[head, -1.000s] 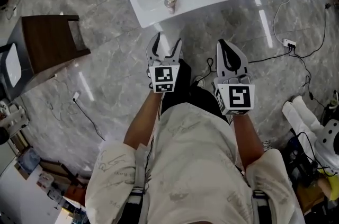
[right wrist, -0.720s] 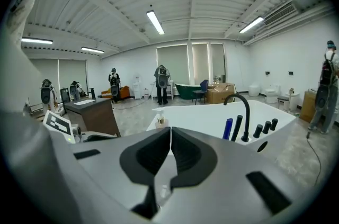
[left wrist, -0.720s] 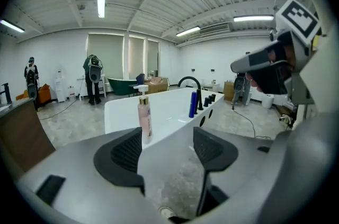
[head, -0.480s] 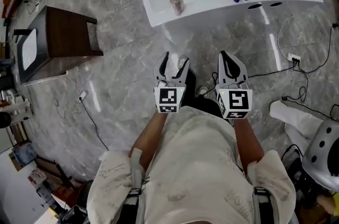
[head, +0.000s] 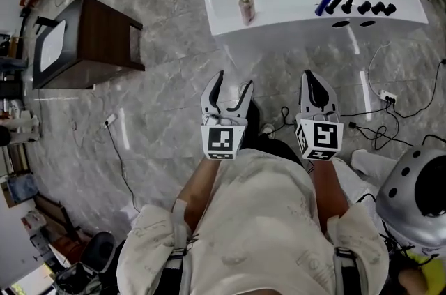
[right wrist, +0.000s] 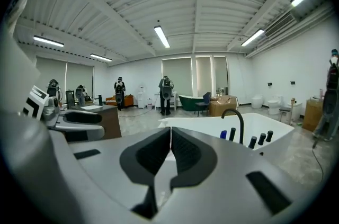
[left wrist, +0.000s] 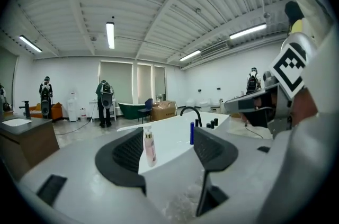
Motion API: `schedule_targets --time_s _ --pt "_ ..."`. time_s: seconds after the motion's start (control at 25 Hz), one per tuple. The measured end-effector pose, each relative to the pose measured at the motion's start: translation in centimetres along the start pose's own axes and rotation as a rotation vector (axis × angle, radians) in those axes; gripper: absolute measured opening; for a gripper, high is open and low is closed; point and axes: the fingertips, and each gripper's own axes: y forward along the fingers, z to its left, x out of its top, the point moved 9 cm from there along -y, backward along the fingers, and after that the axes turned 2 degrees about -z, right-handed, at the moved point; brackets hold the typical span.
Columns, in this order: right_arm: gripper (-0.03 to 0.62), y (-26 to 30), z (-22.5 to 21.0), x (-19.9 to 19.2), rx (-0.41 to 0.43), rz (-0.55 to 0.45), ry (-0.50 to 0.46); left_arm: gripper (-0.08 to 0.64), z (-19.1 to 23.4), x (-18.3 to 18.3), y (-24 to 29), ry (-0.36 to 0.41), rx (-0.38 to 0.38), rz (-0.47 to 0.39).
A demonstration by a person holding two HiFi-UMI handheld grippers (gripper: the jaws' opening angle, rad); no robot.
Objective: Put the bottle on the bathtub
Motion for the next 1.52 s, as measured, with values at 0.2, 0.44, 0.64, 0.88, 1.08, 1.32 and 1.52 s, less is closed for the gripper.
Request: schedule_targets --time_s 0.2,0.44,0.64,0.88,1.08,1.32,1.52 --pt "-0.009 -1.1 -0.2 3.0 -0.014 -0.087 -0.034 0.287 0.2 3.2 -1.7 0.004 0.041 -0.076" --pt "-0.009 -2.6 -0.5 6.5 -0.032 -0.189 -0.061 0.279 0.2 7.1 -2.9 0.013 0.081 -0.151" --pt "-0.009 -3.4 -0.6 7.8 -0.059 -0.234 -0.059 0.239 0.4 9.1 -3.4 0.02 0.13 -0.186" --pt "-0.009 -3.4 0.8 8.4 -0.074 -0.254 -0.052 0.087 1.3 9.9 -3.7 -0.002 0.127 -0.241" --pt "-0.009 -2.9 0.9 8.9 -0.087 -0.263 -0.069 0.006 1.7 10.6 -3.0 0.022 0.105 -0.255" --pt "-0.009 -2.6 1.2 9.2 -0.081 -0.255 -0.079 0.005 2.1 10.6 -2.6 0.018 0.102 -0.24" --pt "-0.009 -2.5 0.9 8.8 -0.078 -0.231 -0.084 0.006 1.8 10.4 -2.2 0.02 0.1 -0.224"
